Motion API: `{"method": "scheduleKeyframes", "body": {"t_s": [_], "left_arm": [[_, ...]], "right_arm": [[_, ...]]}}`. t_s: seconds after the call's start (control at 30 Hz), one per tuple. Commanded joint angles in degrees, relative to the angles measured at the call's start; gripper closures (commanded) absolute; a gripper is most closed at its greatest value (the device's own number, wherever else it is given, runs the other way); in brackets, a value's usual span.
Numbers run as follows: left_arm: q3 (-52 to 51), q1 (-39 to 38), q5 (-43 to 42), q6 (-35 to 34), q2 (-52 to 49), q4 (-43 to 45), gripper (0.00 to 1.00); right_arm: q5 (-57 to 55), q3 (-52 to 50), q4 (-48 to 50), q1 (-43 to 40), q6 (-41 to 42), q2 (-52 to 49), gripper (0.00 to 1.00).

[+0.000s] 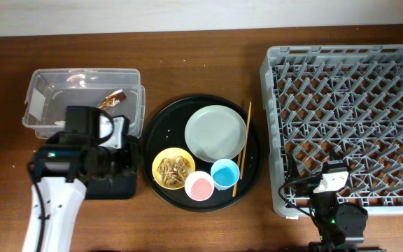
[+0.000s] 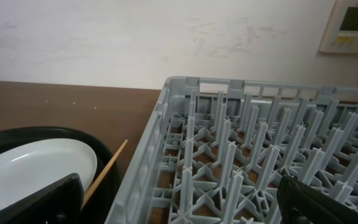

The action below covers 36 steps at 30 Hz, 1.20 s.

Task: Sort waste into correct bins and load items into the dishwasher rack
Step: 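Lift the sachet into the clear bin and release it, then lower the left gripper to the yellow bowl rim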

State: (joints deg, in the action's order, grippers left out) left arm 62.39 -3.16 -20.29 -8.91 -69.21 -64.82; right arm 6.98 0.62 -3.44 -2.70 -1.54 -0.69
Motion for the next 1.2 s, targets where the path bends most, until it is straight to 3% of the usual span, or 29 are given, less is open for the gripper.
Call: {"method": "scheduleKeyframes", "body": {"t_s": [0.0, 0.33, 0.8, 1.17], "left_arm": [[-5.33, -4.94, 7.06, -6.14, 0.26, 4.39, 0.79], [-12.44, -15.52, 15.80, -9.99, -5.01, 18.78, 0.73], [-12.44, -15.91, 19.87, -10.36, -19.58, 23.06, 0.74], [-10.10, -15.91, 35.28, -10.38, -19.58, 24.20, 0.78]], "right_arm": [[0.09, -0.31, -0.20, -0.28, 0.04, 0.26, 0.02], [0.09, -0.31, -0.22, -0.28, 0.04, 0.28, 0.02], [0.09, -0.31, -0.20, -0.28, 0.04, 0.26, 0.02], [0.09, -0.31, -0.20, -0.28, 0.04, 0.26, 0.02]]}}
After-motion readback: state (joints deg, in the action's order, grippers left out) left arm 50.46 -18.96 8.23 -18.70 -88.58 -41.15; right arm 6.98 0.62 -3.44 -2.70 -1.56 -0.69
